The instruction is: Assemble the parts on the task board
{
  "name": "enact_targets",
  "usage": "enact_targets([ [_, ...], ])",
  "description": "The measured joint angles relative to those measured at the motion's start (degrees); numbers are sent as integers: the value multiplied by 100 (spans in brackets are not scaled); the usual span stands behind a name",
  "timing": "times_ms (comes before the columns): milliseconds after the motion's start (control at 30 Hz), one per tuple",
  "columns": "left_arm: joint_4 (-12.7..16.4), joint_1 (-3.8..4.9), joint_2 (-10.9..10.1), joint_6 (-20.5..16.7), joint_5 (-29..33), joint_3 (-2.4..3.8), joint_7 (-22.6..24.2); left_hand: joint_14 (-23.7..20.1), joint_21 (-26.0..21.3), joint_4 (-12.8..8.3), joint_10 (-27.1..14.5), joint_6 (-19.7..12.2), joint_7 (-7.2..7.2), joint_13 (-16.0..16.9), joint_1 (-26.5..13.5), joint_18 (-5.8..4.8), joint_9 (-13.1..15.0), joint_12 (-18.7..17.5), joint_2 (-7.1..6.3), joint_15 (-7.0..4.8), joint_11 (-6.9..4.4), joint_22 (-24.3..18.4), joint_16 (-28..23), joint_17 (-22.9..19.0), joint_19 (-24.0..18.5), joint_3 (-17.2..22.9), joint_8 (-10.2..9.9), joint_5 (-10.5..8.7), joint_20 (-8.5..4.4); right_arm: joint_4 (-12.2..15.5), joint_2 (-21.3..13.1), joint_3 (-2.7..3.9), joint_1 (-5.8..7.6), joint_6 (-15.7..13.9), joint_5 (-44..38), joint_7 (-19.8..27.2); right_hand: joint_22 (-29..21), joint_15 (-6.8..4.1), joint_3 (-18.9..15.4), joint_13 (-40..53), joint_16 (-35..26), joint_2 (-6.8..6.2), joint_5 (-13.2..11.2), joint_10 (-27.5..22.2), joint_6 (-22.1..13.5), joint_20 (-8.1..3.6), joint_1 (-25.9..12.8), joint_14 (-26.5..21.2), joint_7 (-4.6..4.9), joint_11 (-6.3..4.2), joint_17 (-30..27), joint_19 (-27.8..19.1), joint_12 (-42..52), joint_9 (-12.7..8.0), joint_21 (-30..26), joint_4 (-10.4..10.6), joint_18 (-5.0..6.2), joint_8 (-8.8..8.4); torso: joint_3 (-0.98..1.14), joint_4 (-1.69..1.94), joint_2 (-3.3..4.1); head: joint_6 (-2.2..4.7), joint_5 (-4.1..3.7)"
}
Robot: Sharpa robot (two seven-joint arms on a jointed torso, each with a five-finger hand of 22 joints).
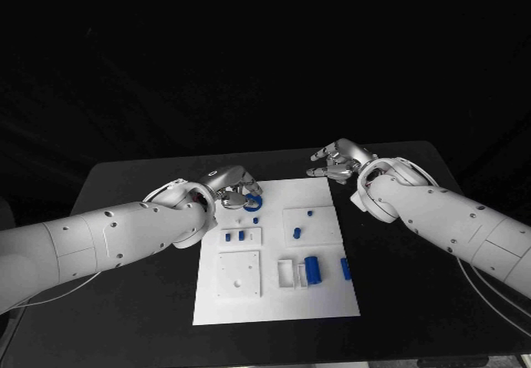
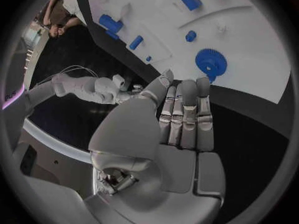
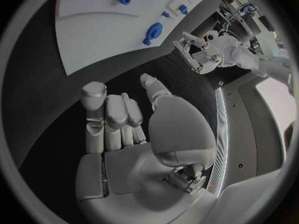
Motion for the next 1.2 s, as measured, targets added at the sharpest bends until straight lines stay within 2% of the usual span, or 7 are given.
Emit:
enact_targets([
  [100, -85, -2, 94, 61, -262, -2, 0, 0, -204, 205, -8, -34, 10, 0, 39, 1, 0, -8, -138, 0, 8, -79, -43, -1, 92, -29, 0, -96, 6, 5, 3, 0, 0, -2, 1, 4, 0, 0, 0, 0, 0, 0, 0, 0, 0, 0, 0, 0, 0, 0, 0, 0, 0, 0, 0, 0, 0, 0, 0, -2, 1, 3, 1],
  [200, -175, -8, 177, 149, -506, -7, -13, 0, -343, 372, 123, -42, 19, 0, 69, -1, 0, -17, -242, 0, -37, -106, -47, -1, 112, -52, 0, -129, -13, 8, 6, 0, 0, -4, 1, 9, 0, 0, 0, 0, 0, 0, 1, 0, 0, 0, 0, 0, 0, 0, 0, 0, 0, 0, 0, 0, 0, 0, 1, -3, 2, 0, 3],
  [433, -356, -53, 306, 405, -1016, -30, -82, 0, -586, 677, 201, 49, 40, 0, 170, -3, 0, -17, -411, 0, -60, -81, -70, 28, 248, -100, 0, -155, -20, 16, 11, 0, 0, -5, 2, 14, -1, 0, 16, -8, 0, 0, 23, 0, 0, 0, 0, 0, 0, 0, 0, 0, 0, 0, -22, 16, 0, 0, 2, -3, 2, -13, -10],
  [600, -409, -97, 343, 573, -1314, -43, -155, 13, -637, 754, 377, 168, 24, 1, 199, -6, 13, -17, -440, -13, -107, 44, -2, 79, 297, -15, 0, -43, -54, 24, 11, 0, 0, -5, 2, 17, -1, 0, 16, -8, 0, 0, 55, 0, 0, 0, 0, 0, 0, 0, 0, 0, 0, 0, -23, 16, 0, 0, 1, -3, 3, -25, -15],
  [767, -439, -114, 351, 667, -1483, -47, -197, 13, -674, 785, 377, 168, 24, 1, 174, -6, 13, -17, -464, -13, -106, 49, 21, 84, 297, 54, 0, -44, -54, 31, 11, 0, 0, -5, 3, 18, -1, 0, 16, -8, 0, 0, 55, 0, 0, 0, 1, 0, 0, 0, 0, 0, 0, 0, -23, 16, 0, 0, 1, 3, 2, -35, -20],
  [900, -453, -130, 361, 717, -1579, -47, -214, 13, -706, 814, 260, 168, 24, 1, 168, -5, 13, -17, -470, -13, -56, 48, 21, 75, 328, 83, 0, -21, -24, 34, 19, 0, 0, -5, 3, 19, -2, 0, 16, -16, 0, 0, 88, 0, 0, 0, 1, 0, 0, 0, 0, 0, 0, 0, -23, 16, -1, 0, 0, 3, -2, -47, -22],
  [1200, -512, -158, 384, 791, -1726, -48, -231, 31, -706, 797, 239, 250, 7, 1, 194, -6, 13, -17, -444, -31, -75, 48, 21, 70, 348, 297, 0, 25, -44, 37, 27, 0, 0, -5, 4, 22, -2, 0, 16, -15, 0, 0, 88, 0, 0, 0, 1, 0, 0, 0, 0, 0, 0, 0, -23, 16, 0, 0, 0, 4, -5, -57, -31],
])
